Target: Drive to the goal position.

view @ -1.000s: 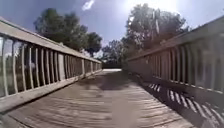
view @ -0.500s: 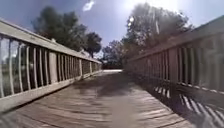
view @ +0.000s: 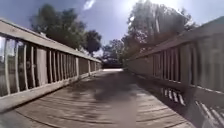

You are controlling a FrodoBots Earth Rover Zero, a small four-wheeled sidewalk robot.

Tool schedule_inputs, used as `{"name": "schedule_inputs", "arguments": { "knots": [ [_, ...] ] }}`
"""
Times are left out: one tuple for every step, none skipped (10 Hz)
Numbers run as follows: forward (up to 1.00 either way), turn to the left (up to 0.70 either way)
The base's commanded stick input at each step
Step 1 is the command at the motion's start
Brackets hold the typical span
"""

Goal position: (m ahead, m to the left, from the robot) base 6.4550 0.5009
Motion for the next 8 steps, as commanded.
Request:
{"name": "schedule_inputs", "arguments": {
  "knots": [
    [0.7,0.0],
    [0.7,0.0],
    [0.7,0.0],
    [0.7,0.0],
    [0.7,0.0],
    [0.7,0.0],
    [0.7,0.0],
    [0.7,0.0]
  ]
}}
